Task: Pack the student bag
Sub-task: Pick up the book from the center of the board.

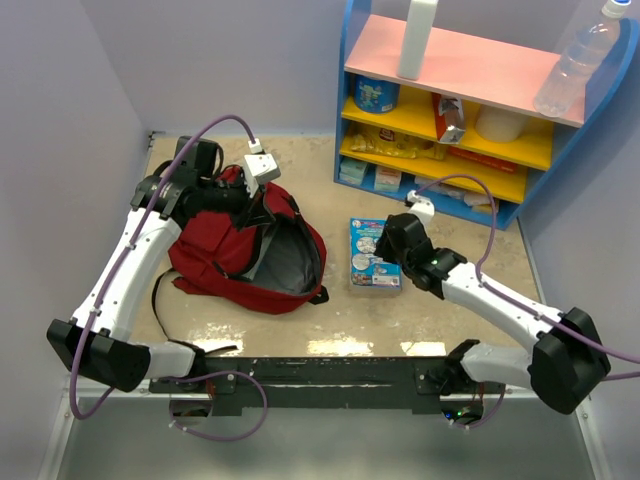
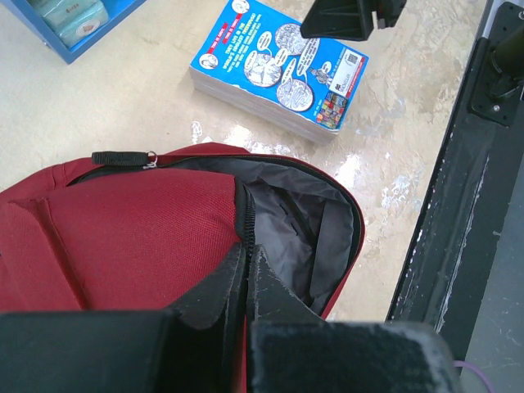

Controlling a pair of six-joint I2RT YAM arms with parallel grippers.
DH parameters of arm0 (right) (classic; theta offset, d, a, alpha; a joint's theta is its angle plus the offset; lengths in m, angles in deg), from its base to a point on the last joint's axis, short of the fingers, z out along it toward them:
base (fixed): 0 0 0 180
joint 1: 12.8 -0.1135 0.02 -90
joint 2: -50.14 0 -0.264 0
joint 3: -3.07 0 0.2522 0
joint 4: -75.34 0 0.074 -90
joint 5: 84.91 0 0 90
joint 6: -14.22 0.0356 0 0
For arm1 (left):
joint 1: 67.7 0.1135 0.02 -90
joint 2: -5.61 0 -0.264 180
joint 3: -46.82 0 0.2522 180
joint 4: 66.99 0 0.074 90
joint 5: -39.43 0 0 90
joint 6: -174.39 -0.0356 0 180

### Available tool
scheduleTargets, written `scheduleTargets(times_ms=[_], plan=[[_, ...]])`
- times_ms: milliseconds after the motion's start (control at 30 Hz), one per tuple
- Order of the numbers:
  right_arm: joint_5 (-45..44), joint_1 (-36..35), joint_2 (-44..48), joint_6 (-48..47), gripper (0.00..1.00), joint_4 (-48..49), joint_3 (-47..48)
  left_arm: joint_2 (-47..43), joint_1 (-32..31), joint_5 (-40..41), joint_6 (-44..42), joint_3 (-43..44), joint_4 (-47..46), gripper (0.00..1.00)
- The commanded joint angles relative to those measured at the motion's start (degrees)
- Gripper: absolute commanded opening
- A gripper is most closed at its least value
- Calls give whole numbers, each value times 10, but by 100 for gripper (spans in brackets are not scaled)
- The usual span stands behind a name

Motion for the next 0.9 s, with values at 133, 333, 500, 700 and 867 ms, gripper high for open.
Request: scheduleTargets(times_ms=[133,333,500,700,867], plan=[[39,-30,-83,-28,41,102,88,-22,-2,-36,12,4,-26,0],[55,-46,-176,4,42,134,117,-23,-2,-34,14,6,-25,0],[74,-46,-217,23,42,145,126,-26,-2,-32,10,6,-23,0],[95,-46,-266,33,42,165,144,-29,-3,-30,10,6,-22,0],[88,-46,-275,33,42,161,146,-30,-3,-26,7,2,-22,0]])
